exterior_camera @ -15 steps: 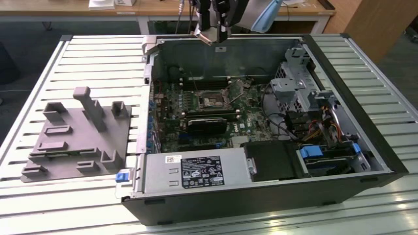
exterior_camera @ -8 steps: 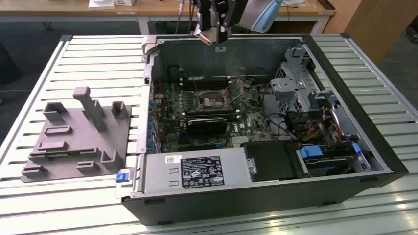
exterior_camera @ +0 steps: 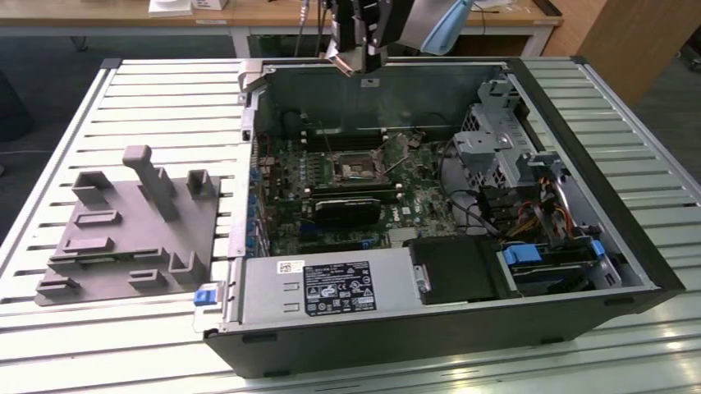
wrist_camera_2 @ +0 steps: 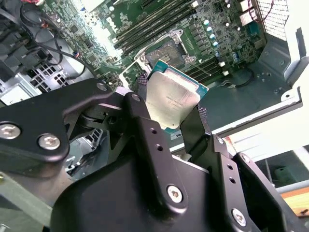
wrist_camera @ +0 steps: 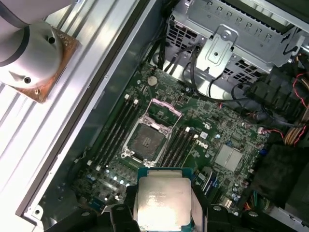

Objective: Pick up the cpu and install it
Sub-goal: 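Place the cpu into insertion slot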

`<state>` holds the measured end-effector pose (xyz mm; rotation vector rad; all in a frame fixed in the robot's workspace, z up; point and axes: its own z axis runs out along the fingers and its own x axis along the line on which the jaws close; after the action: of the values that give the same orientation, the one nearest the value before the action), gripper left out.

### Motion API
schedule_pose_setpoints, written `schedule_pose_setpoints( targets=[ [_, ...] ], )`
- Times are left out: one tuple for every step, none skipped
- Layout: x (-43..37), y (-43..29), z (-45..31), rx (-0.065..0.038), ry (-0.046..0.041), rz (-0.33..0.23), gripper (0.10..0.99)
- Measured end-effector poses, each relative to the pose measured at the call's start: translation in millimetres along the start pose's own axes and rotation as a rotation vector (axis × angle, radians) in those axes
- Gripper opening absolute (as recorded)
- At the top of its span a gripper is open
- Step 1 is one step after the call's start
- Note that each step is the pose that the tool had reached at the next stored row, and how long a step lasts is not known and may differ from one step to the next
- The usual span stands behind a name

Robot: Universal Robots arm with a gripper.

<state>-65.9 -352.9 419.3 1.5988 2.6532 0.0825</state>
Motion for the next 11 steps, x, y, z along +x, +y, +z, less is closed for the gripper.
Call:
schedule_pose_setpoints(
  targets=[
    [0.0,0.0,0.1,0.000,-0.0006,0.009,0.529],
    [0.0,0.0,0.1,0.000,-0.0014,0.019,0.529],
    [0.0,0.0,0.2,0.000,-0.0021,0.030,0.529],
    [0.0,0.0,0.4,0.000,-0.0029,0.042,0.529],
    [0.0,0.0,0.5,0.001,-0.0039,0.056,0.529],
    [0.1,0.0,0.6,0.001,-0.0049,0.070,0.529],
    [0.1,0.0,0.7,0.001,-0.0060,0.086,0.529],
    [0.1,0.0,0.9,0.001,-0.0071,0.103,0.529],
    [0.1,0.0,1.1,0.001,-0.0083,0.119,0.529],
    [0.1,0.0,1.3,0.001,-0.0094,0.137,0.529],
    [0.1,-0.1,1.5,0.001,-0.0107,0.157,0.529]
  ],
)
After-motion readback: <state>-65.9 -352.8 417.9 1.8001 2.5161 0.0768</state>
